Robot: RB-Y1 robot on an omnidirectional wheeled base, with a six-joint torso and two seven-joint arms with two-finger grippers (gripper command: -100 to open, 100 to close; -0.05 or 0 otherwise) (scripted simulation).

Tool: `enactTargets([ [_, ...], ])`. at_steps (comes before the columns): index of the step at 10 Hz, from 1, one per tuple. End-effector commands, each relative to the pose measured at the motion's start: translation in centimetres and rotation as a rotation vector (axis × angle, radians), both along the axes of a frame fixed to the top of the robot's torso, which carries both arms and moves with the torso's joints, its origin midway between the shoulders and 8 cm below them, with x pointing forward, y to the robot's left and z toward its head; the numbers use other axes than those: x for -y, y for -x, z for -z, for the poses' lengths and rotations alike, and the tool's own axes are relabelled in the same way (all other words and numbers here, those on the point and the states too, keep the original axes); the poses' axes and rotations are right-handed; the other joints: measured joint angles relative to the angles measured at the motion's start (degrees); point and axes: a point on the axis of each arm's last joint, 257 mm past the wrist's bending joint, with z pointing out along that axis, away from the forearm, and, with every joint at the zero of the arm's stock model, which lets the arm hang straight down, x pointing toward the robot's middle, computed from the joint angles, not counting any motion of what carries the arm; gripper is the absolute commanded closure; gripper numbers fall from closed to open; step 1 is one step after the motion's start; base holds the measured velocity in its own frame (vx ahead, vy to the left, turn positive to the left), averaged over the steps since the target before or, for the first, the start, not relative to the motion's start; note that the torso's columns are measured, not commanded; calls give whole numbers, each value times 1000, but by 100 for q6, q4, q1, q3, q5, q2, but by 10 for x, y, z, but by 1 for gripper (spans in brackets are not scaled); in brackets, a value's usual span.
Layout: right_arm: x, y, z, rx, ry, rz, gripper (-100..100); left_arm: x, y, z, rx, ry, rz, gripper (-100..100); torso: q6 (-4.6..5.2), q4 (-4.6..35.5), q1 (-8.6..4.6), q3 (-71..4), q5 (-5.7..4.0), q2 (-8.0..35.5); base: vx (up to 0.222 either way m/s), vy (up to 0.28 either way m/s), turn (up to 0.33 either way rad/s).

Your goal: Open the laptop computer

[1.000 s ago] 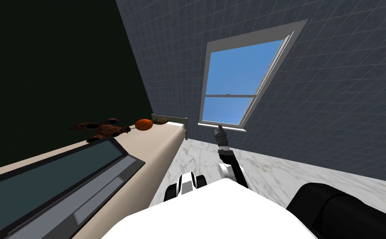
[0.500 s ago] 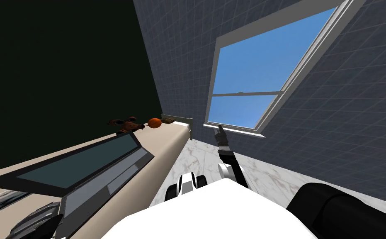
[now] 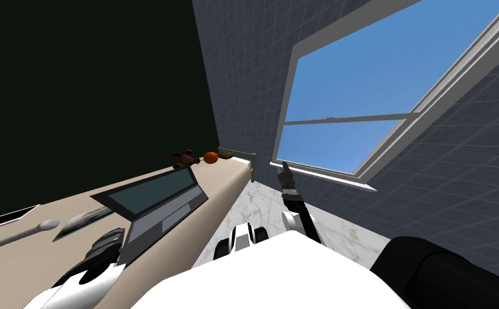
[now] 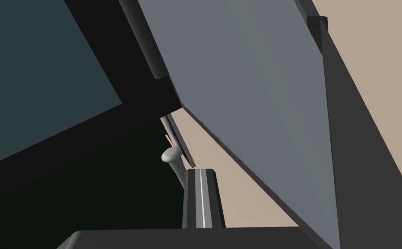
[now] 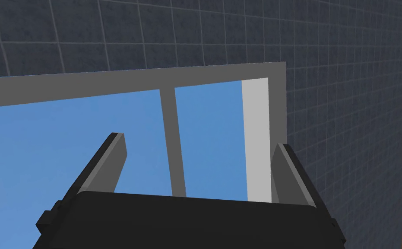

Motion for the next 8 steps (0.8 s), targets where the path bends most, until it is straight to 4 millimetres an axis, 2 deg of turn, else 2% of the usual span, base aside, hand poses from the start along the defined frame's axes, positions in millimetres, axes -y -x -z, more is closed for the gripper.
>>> enactTargets([
  [1, 0, 0, 0, 0, 0, 0, 0, 21, -40, 8, 4, 23, 49, 100, 35, 4, 14, 8, 12, 1, -19, -18, 6],
  [2, 0, 0, 0, 0, 0, 0, 0, 21, -40, 8, 4, 23, 49, 100, 51, 12, 13, -1, -6, -8, -22, -5, -38],
  [3, 0, 0, 0, 0, 0, 0, 0, 40, -69, 7, 11, 23, 124, 100, 49, 10, 9, -11, -16, -24, 29, -61, 412],
  [5, 0, 0, 0, 0, 0, 0, 0, 60, -108, 8, 32, 30, 189, 100, 2, -9, -7, -28, -22, -37, 51, -61, 440],
  [7, 0, 0, 0, 0, 0, 0, 0, 68, -134, -7, 45, 12, 215, 100, 41, 8, 9, -4, -20, -7, -9, -19, 38],
  [8, 0, 0, 0, 0, 0, 0, 0, 86, -152, -6, 51, 8, 281, 100, 34, 17, 3, -9, -41, -7, 24, -61, 299],
])
